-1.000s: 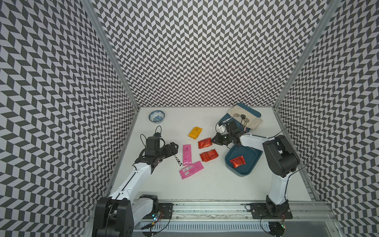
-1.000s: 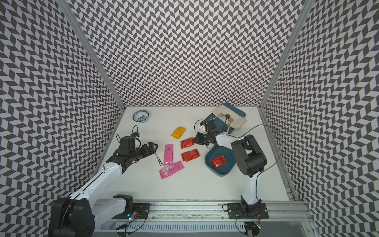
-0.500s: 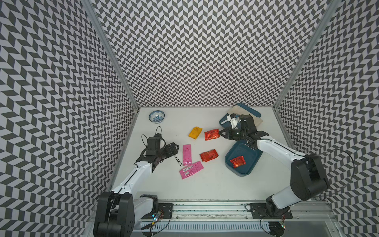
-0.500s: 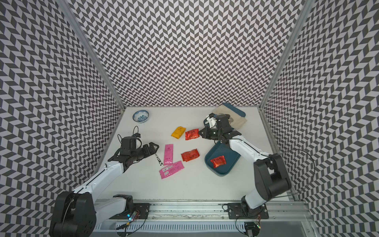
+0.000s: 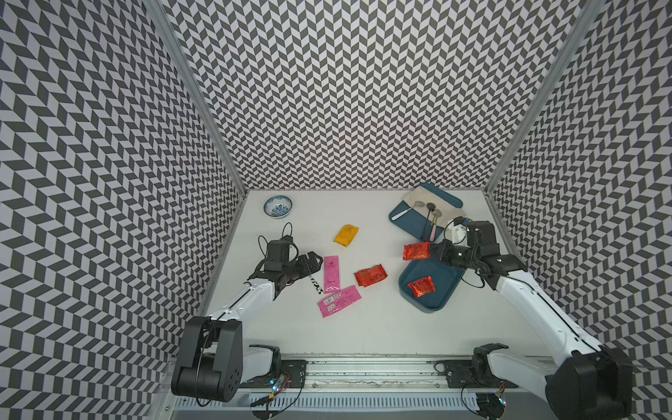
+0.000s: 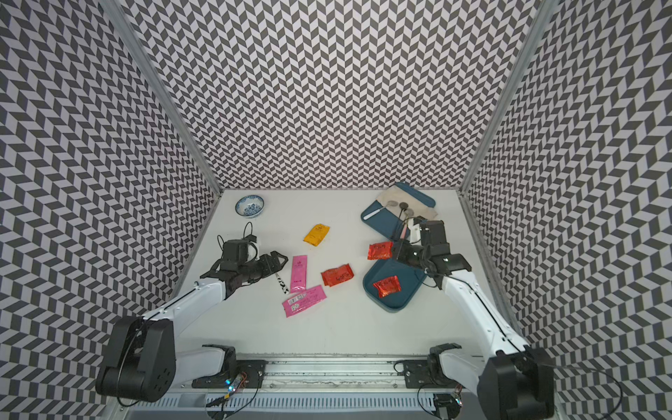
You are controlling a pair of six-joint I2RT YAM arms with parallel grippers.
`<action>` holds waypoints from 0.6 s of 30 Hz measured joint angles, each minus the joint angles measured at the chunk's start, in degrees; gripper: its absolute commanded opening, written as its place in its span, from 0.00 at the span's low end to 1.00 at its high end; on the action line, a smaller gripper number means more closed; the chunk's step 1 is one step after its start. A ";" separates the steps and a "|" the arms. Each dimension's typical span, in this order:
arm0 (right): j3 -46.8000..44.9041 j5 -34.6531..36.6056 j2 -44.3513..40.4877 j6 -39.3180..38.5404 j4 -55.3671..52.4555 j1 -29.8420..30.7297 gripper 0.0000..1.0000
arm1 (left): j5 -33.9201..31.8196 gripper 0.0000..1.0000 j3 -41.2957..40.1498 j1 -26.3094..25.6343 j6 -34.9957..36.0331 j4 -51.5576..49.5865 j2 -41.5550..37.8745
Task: Put the tea bags into the storage box
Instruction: Place the tea bag in the storage box.
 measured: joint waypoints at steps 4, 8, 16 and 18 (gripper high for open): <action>-1.99 1.79 -4.48 0.68 -3.48 -0.09 0.00 | 0.31 0.92 0.00 -0.17 0.04 0.42 0.24; -3.61 3.43 -8.87 1.31 -5.31 -0.15 0.00 | 0.35 0.92 0.04 -0.20 0.17 0.52 0.24; -9.75 4.68 -9.97 1.68 -6.38 -0.22 0.00 | 0.33 0.93 0.15 -0.28 0.17 0.61 0.24; -10.69 4.15 -8.28 1.55 -5.92 -0.33 0.00 | 0.33 0.92 0.15 -0.44 0.15 0.61 0.24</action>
